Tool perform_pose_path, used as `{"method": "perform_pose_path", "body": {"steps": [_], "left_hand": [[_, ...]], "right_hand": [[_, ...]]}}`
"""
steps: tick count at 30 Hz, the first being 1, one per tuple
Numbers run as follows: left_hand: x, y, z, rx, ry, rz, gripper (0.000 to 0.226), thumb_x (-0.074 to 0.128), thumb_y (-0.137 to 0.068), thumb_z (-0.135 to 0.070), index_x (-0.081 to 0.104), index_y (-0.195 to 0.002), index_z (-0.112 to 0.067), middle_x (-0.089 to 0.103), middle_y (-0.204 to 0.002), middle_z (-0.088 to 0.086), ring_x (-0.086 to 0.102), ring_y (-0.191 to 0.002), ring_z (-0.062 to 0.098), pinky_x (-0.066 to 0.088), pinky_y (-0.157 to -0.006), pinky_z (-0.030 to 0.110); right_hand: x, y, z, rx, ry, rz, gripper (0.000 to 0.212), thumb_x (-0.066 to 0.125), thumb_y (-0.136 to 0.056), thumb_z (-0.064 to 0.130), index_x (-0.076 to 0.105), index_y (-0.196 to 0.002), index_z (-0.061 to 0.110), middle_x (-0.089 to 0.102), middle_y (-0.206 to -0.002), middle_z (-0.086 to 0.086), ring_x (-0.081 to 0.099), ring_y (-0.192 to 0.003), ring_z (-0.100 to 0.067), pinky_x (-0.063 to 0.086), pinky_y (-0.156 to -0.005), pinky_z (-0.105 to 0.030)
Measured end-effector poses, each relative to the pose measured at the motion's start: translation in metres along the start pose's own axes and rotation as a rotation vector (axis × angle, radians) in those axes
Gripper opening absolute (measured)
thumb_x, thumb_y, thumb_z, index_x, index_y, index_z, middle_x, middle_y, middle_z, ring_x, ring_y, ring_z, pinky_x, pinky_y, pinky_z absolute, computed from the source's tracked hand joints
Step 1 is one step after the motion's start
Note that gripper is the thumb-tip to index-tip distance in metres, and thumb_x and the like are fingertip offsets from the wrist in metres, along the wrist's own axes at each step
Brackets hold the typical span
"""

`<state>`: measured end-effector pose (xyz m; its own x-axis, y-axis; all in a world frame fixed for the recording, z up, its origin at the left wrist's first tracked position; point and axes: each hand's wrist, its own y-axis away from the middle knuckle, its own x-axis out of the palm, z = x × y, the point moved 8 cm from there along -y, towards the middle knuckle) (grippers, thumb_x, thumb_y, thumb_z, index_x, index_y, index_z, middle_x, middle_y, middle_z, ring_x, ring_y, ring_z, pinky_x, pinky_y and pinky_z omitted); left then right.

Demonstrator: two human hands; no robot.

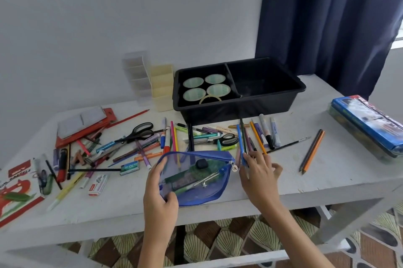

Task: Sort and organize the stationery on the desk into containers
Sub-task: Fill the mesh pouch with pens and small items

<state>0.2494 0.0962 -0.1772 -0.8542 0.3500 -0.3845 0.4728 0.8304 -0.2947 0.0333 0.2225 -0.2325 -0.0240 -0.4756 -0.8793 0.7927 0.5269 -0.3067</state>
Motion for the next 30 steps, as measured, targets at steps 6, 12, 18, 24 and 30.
{"method": "perform_pose_path", "body": {"steps": [6,12,18,24,30], "left_hand": [[0.006,-0.001,0.004,-0.040,0.028,0.023,0.071,0.047,-0.082,0.021,0.041,-0.137,-0.023,0.039,-0.138,-0.015,0.030,-0.130,-0.001,0.029,-0.081,-0.008],[0.012,0.004,0.005,-0.075,0.067,0.029,0.070,0.047,-0.083,0.020,0.041,-0.136,-0.026,0.039,-0.132,-0.024,0.030,-0.128,-0.006,0.028,-0.105,0.015],[-0.007,0.011,0.003,-0.107,0.074,-0.037,0.070,0.046,-0.082,0.022,0.042,-0.131,-0.028,0.041,-0.127,-0.025,0.036,-0.108,-0.029,0.032,-0.085,-0.007],[-0.033,0.029,0.011,-0.159,0.055,-0.129,0.068,0.048,-0.084,0.017,0.043,-0.132,-0.031,0.042,-0.136,-0.017,0.036,-0.127,-0.003,0.030,-0.106,0.021],[-0.075,0.053,0.023,-0.217,0.029,-0.260,0.071,0.048,-0.083,0.018,0.044,-0.129,-0.036,0.042,-0.128,-0.029,0.039,-0.119,-0.012,0.033,-0.101,0.014]], "right_hand": [[-0.004,0.006,0.005,-0.063,-0.125,0.001,0.029,0.056,-0.090,0.022,0.061,-0.118,0.018,0.059,-0.120,0.003,0.050,-0.116,-0.020,0.020,-0.096,-0.038],[-0.030,0.019,0.016,-0.038,-0.523,-0.077,0.028,0.051,-0.092,0.009,0.063,-0.118,0.012,0.060,-0.103,0.007,0.047,-0.099,-0.009,0.036,-0.086,-0.026],[-0.027,0.027,0.029,-0.029,-0.642,-0.004,0.032,0.053,-0.091,0.002,0.061,-0.121,0.010,0.055,-0.099,0.009,0.053,-0.094,-0.011,0.047,-0.086,-0.026],[-0.014,0.039,0.054,-0.079,-0.688,0.094,0.028,0.054,-0.090,-0.002,0.064,-0.114,0.005,0.055,-0.095,0.006,0.055,-0.080,-0.007,0.048,-0.074,-0.020],[0.000,0.052,0.088,-0.118,-0.747,0.186,0.026,0.053,-0.089,-0.005,0.066,-0.110,0.004,0.057,-0.092,0.003,0.053,-0.076,0.002,0.041,-0.064,-0.003]]}}
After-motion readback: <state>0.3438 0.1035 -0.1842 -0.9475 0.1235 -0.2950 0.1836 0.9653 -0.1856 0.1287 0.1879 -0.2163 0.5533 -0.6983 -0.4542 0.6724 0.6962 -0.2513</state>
